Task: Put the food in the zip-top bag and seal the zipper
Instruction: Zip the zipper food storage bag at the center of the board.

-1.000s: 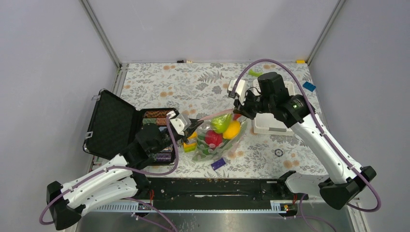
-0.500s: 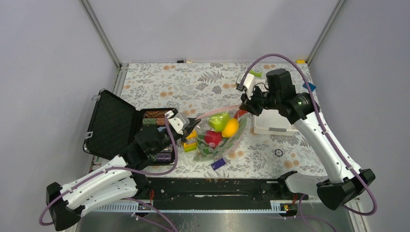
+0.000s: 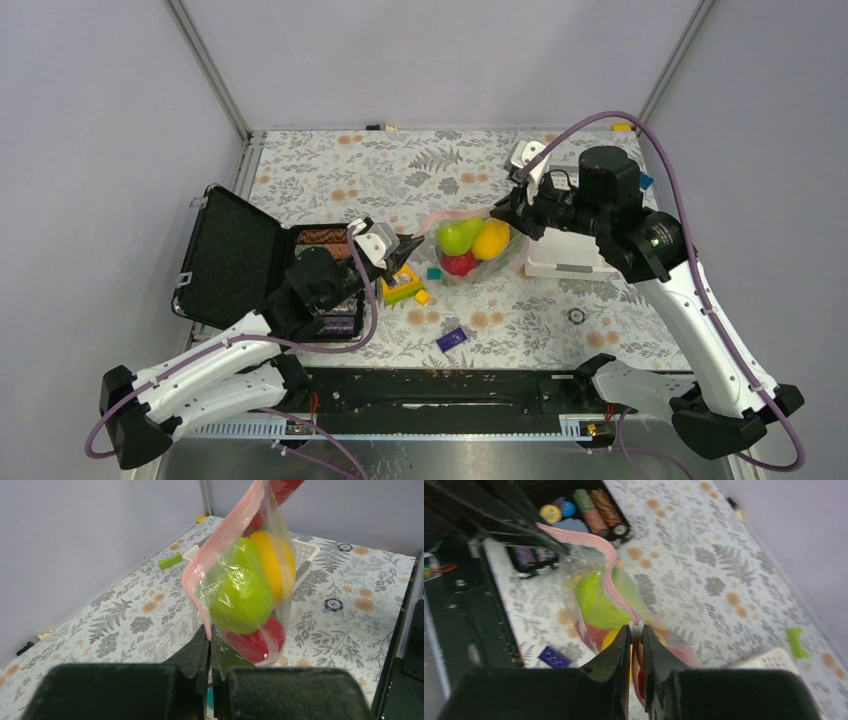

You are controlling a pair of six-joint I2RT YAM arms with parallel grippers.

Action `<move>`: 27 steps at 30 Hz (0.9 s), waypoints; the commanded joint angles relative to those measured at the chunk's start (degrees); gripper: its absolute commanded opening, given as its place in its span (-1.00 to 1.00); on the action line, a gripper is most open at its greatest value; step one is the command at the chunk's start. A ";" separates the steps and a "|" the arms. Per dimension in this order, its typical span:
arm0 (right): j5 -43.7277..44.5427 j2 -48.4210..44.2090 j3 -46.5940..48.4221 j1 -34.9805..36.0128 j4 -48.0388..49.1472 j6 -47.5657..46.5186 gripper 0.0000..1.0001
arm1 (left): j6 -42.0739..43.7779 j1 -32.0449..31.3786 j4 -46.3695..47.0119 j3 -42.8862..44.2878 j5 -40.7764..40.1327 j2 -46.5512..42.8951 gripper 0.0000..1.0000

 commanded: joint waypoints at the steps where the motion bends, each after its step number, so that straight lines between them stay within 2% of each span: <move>1: 27.08 1.14 1.25 2.39 3.75 -0.19 -1.00 | -0.64 0.11 4.33 3.02 -3.41 0.91 -1.00; 4: 39.79 -0.46 -1.70 2.48 4.74 -8.86 -1.00 | -0.09 0.03 4.53 2.15 -7.19 -0.16 -1.00; 7: 37.16 -1.50 -4.29 2.41 -1.71 -22.97 -1.00 | 0.66 0.16 5.94 1.05 -9.22 -1.16 -1.00; 9: 36.18 -1.33 -5.11 2.41 -5.34 -27.75 -1.00 | 1.12 0.18 6.23 1.00 -11.15 -0.75 -1.00; 12: 37.59 0.70 -2.68 2.26 -10.63 -28.62 -1.00 | 1.54 0.21 6.86 1.22 -13.36 0.47 -1.00; 17: 43.99 3.42 -1.48 -1.68 -11.84 -30.27 -1.00 | 1.63 1.12 8.00 0.66 -15.01 0.66 -1.00; 24: 47.55 7.34 -1.99 -6.80 -12.32 -31.67 -1.00 | 1.36 2.33 8.26 -0.38 -16.17 -0.60 -1.00; 27: 46.31 7.84 -2.14 -7.52 -11.91 -31.73 -1.00 | 1.12 2.57 8.39 -0.59 -16.26 -0.93 -1.00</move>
